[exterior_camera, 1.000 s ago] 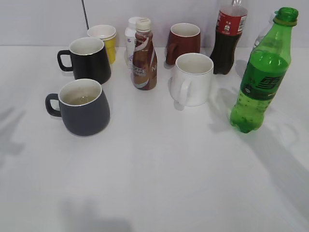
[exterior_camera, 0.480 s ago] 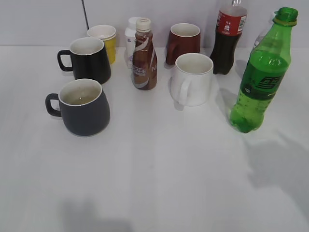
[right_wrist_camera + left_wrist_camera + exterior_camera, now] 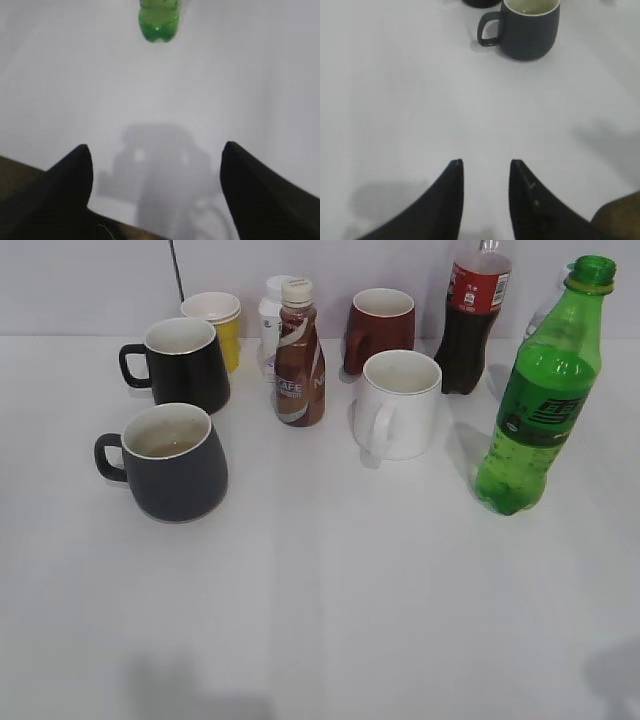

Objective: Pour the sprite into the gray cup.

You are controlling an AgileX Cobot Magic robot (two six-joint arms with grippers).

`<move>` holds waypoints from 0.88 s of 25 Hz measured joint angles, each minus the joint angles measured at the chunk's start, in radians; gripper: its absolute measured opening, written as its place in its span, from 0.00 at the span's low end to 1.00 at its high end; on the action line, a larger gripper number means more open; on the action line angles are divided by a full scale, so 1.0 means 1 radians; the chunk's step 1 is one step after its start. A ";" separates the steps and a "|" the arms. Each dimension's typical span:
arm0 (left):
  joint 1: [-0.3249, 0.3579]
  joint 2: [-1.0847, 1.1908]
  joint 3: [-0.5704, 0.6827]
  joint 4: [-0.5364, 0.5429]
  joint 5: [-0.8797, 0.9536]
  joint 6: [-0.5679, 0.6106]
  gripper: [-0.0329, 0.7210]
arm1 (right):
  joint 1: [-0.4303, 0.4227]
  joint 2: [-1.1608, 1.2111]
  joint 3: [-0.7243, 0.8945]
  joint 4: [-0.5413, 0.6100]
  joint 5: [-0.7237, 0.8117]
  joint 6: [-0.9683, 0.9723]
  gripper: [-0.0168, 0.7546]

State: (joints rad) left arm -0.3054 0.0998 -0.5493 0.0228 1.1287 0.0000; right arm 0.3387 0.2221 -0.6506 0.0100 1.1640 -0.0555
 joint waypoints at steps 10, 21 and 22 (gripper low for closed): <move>0.005 0.001 0.030 0.022 -0.055 0.000 0.36 | 0.000 -0.065 0.129 0.006 -0.059 0.000 0.79; 0.005 0.001 0.031 0.026 -0.061 -0.006 0.36 | 0.000 -0.065 0.150 0.022 -0.113 0.000 0.74; 0.005 0.001 0.031 0.026 -0.061 -0.006 0.36 | 0.000 -0.065 0.150 0.022 -0.114 0.000 0.73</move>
State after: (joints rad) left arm -0.3001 0.1006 -0.5188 0.0490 1.0680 -0.0060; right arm 0.3387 0.1566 -0.5008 0.0321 1.0500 -0.0555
